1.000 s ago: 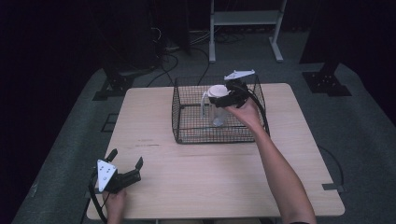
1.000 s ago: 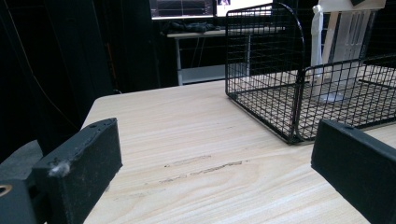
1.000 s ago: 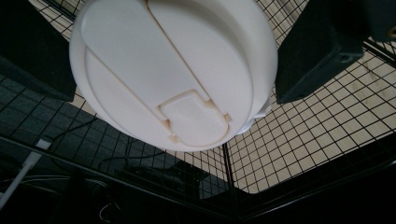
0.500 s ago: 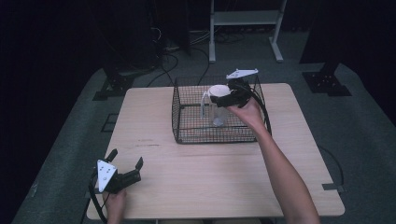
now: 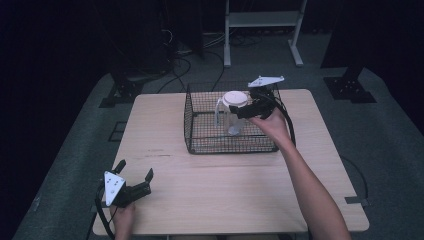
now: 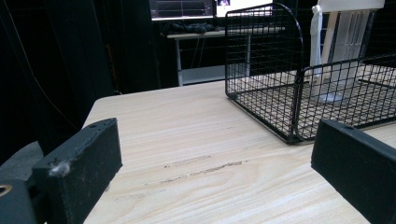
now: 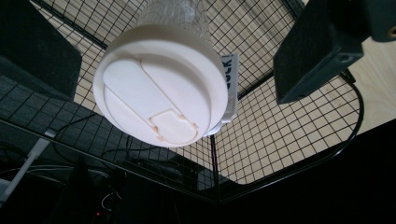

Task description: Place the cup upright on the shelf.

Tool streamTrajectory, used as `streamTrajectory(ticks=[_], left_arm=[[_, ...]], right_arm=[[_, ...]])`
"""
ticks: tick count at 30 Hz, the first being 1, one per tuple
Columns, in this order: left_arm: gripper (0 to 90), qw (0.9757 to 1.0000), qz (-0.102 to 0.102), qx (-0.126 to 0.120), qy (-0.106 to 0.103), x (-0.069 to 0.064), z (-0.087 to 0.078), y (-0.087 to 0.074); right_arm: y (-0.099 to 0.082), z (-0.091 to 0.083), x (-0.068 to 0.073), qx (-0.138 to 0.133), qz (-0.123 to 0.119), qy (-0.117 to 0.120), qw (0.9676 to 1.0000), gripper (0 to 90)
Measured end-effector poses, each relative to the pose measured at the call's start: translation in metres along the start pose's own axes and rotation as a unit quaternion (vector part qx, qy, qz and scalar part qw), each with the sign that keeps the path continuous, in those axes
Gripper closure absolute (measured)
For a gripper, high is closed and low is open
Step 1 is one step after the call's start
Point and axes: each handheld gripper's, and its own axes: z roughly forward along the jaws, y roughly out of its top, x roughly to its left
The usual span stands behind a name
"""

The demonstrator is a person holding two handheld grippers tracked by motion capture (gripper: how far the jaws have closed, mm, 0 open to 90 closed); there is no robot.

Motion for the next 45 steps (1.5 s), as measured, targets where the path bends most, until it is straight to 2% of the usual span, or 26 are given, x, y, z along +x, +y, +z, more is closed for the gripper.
streamTrajectory(ticks=[14, 35, 45], left_arm=[[0.9, 1.0000, 0.002, 0.001, 0.001, -0.001, 0.000, 0.000], [0.9, 1.0000, 0.003, 0.000, 0.001, -0.001, 0.001, 0.000], [0.9, 1.0000, 0.004, 0.000, 0.001, -0.001, 0.001, 0.000]], right_arm=[[-0.016, -0.021, 0.008, 0.006, -0.016, 0.010, 0.9998, 0.5], [-0.040, -0.038, 0.010, 0.008, -0.010, 0.029, 0.9995, 0.5], [-0.050, -0.048, 0.018, 0.005, -0.013, 0.040, 0.9991, 0.5]])
